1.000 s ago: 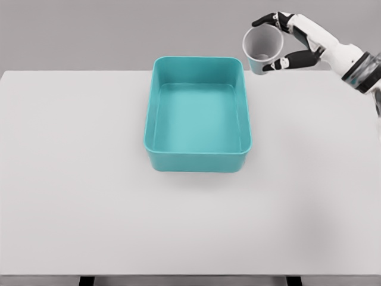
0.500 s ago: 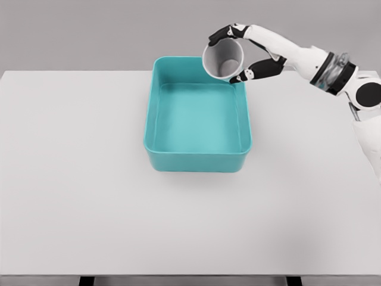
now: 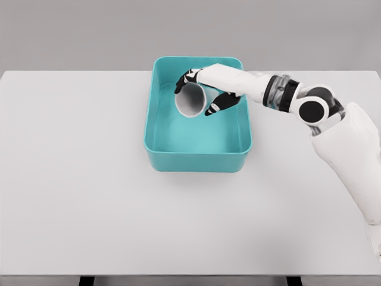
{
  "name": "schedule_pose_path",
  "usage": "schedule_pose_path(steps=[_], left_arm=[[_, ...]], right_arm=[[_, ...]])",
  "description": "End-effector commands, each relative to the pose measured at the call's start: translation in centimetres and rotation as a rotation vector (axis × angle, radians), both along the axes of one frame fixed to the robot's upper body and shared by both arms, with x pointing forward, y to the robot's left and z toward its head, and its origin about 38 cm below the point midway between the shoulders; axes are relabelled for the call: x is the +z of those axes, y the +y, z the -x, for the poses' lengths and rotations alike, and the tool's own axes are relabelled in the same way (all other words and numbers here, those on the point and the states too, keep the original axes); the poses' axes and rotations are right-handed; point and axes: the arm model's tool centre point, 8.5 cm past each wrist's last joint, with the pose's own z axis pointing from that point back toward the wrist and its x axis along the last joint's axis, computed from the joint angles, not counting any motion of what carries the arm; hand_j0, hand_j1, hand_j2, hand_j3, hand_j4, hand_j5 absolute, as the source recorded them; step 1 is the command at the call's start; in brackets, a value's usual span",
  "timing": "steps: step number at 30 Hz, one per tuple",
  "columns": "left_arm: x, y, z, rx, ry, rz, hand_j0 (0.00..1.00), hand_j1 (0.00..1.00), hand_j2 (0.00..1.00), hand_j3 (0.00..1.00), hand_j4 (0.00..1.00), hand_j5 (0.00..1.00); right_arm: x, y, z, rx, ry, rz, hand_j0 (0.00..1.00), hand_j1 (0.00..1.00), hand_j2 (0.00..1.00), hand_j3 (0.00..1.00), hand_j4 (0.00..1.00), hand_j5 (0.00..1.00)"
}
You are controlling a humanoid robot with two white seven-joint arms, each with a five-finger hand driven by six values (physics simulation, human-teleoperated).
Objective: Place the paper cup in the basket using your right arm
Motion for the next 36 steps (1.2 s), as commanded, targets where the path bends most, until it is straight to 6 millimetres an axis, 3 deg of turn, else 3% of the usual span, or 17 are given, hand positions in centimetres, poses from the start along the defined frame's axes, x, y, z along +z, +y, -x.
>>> schedule_pose_path(steps=[1,5,11,12,13,19,21,24,26,36], left_arm=[[0.0,0.0,0.0,0.000,0.001,0.000,1.00,1.00,1.00,1.00,1.00,1.00],[0.0,0.0,0.0,0.000,0.000,0.000,1.00,1.00,1.00,1.00,1.00,1.00],[0.0,0.0,0.0,0.000,0.000,0.000,1.00,1.00,1.00,1.00,1.00,1.00],[0.0,0.0,0.0,0.000,0.001,0.000,1.00,1.00,1.00,1.00,1.00,1.00],[0.0,0.0,0.0,0.000,0.000,0.000,1.00,1.00,1.00,1.00,1.00,1.00],[0.0,0.0,0.0,0.000,0.000,0.000,1.00,1.00,1.00,1.00,1.00,1.00],[0.0,0.0,0.0,0.000,0.000,0.000,1.00,1.00,1.00,1.00,1.00,1.00],[0.0,0.0,0.0,0.000,0.000,0.000,1.00,1.00,1.00,1.00,1.00,1.00],[0.0,0.0,0.0,0.000,0.000,0.000,1.00,1.00,1.00,1.00,1.00,1.00],[0.0,0.0,0.0,0.000,0.000,0.000,1.00,1.00,1.00,1.00,1.00,1.00]], right_arm=[[-1.3,1.5,-0.1,-0.039,-0.007,0.087,0.68,0.68,0.68,0.68,0.68,0.68],[-2.1,3.2,-0.2,-0.068,-0.026,0.155,0.68,0.68,0.68,0.68,0.68,0.68],[-1.8,3.0,-0.5,-0.098,-0.043,0.180,0.70,0.70,0.70,0.70,0.70,0.70],[-1.8,2.9,-0.5,-0.099,-0.044,0.181,0.80,0.80,0.80,0.80,0.80,0.80],[-1.7,2.8,-0.6,-0.102,-0.049,0.183,0.99,0.99,0.99,0.99,0.99,0.99],[1.1,3.3,0.9,-0.057,-0.133,0.139,1.00,1.00,1.00,1.00,1.00,1.00],[2.7,2.2,1.3,-0.058,-0.175,0.084,1.00,1.00,1.00,1.00,1.00,1.00],[5.1,-2.8,1.6,-0.084,-0.157,-0.113,1.00,1.00,1.00,1.00,1.00,1.00],[5.3,-4.5,2.2,-0.058,-0.152,-0.164,1.00,1.00,1.00,1.00,1.00,1.00],[4.8,-6.2,1.9,-0.090,-0.123,-0.202,1.00,1.00,1.00,1.00,1.00,1.00]])
